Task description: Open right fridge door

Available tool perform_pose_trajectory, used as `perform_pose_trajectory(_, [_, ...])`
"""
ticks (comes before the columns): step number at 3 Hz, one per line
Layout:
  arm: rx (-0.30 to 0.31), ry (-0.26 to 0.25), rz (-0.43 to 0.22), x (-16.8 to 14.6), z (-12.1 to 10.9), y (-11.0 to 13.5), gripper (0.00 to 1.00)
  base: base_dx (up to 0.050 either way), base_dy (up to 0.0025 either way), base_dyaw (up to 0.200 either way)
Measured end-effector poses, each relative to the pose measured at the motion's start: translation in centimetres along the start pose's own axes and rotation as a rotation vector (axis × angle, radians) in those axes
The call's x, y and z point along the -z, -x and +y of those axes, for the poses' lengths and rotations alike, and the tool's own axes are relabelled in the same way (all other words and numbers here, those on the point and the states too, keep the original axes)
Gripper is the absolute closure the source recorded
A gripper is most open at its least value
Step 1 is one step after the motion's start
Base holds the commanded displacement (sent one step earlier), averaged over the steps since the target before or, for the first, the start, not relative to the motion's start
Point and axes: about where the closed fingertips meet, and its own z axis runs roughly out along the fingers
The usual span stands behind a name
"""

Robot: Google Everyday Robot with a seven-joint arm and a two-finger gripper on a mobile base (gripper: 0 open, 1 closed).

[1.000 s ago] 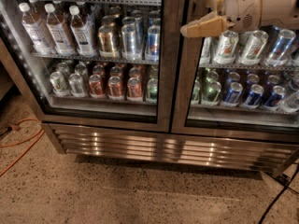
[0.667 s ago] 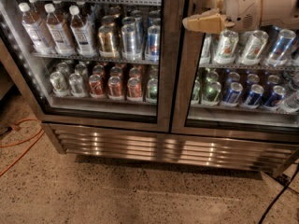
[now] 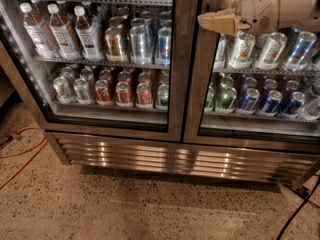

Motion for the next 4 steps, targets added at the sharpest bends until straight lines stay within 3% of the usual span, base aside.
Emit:
perform_pose_trajectory(1, [0.0, 0.0, 0.0, 0.0, 0.0, 0.0, 1.0, 0.0, 0.0, 0.0])
perform_pose_trajectory(3, [0.0, 0.0, 0.0, -0.01, 0.0, 0.0, 0.59, 0.0, 0.0, 0.0])
perform_pose_trajectory(4, [0.0, 0.0, 0.0, -0.01, 0.0, 0.0, 0.34, 0.0, 0.0, 0.0])
